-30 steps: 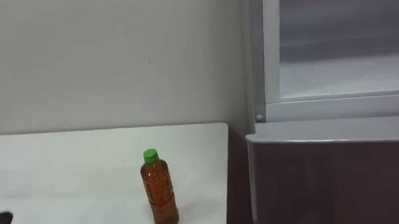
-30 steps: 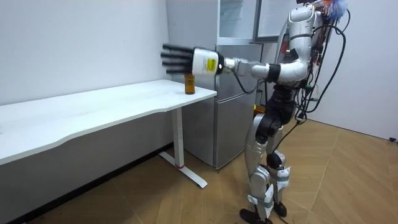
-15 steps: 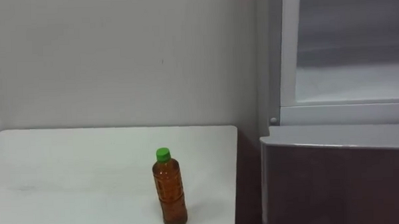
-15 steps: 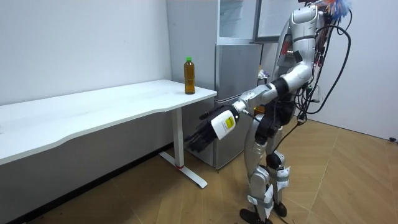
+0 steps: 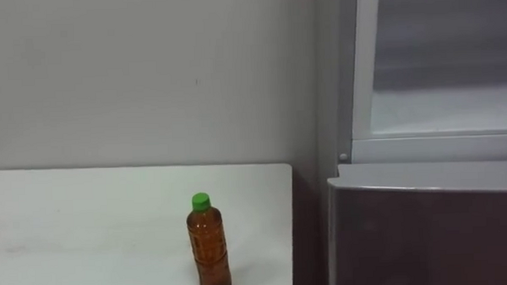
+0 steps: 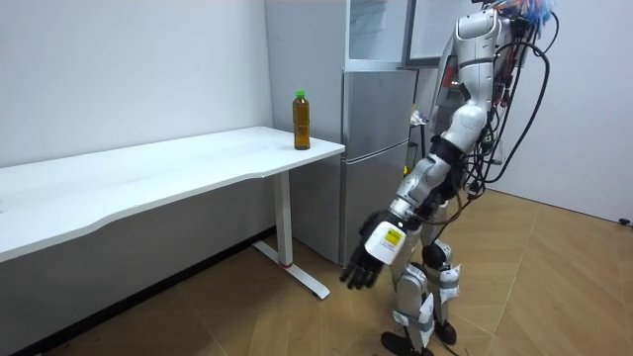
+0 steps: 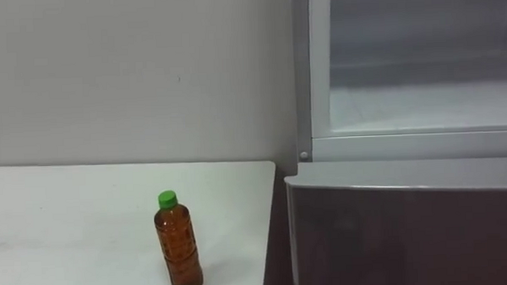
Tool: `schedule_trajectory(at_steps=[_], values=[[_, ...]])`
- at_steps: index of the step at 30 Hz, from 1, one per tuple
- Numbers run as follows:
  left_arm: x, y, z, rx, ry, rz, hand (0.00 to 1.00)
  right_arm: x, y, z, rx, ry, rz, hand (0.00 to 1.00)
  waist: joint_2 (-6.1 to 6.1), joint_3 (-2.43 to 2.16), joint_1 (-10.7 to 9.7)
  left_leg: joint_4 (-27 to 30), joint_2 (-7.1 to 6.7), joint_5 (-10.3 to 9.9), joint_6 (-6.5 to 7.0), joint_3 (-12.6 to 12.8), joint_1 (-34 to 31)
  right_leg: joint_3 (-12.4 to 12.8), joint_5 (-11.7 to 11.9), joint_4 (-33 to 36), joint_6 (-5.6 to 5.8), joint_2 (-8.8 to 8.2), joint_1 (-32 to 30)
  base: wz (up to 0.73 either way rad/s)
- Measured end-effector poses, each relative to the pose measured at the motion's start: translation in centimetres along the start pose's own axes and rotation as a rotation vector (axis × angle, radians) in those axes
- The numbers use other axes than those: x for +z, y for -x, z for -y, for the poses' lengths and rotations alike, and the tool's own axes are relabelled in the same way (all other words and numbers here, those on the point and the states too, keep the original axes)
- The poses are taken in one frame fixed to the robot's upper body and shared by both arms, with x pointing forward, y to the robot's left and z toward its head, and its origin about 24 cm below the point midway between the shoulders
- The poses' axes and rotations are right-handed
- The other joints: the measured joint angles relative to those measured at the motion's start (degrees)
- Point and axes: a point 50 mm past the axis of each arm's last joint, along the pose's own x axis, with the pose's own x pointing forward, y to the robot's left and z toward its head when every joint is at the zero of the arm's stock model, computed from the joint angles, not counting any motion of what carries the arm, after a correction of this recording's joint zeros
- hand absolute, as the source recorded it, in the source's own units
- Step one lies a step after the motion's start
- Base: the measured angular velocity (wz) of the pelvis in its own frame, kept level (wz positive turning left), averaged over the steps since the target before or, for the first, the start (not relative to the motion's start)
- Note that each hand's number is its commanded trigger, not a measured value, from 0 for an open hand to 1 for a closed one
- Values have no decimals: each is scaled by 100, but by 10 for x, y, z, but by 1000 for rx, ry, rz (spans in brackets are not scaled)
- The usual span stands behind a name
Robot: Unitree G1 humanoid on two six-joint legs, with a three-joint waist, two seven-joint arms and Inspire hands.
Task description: Put the bottle in the upper fridge
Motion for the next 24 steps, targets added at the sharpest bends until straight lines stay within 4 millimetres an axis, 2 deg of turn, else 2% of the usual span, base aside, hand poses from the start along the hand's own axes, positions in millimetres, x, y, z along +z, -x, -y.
schedule_trajectory(at_steps=[6, 8, 13, 18, 24], values=[[-21, 1, -7, -26, -37, -110, 0, -2, -1, 0, -3, -17, -22, 0, -22, 8, -57, -10, -12, -21, 32, 47, -4, 3, 13, -13, 28, -21, -4, 0], [-26, 2, -8, -40, -70, -133, 0, 0, -2, -3, 2, -27, -33, 0, -41, 13, -144, -20, -16, -22, 34, 43, -5, 2, 13, -21, 32, -23, -6, 0], [-37, 4, -2, -97, -142, -192, 0, 4, -4, -10, 23, -44, -36, 0, -125, 49, -278, -30, -14, -24, 35, 55, -32, 10, 12, -39, 34, -19, -37, 0], [-40, 5, 2, -152, -180, -213, 0, 4, -5, -14, 33, -36, -41, 0, -168, 40, -337, -3, -14, -24, 35, 53, -102, 31, 26, -20, 42, -15, -109, -1], [-34, 4, 10, -242, -217, -205, 0, 4, -5, -14, 30, -27, -42, 0, -190, 46, -334, -3, -11, -24, 36, 101, -103, 117, 27, -38, 42, -10, -138, -2]])
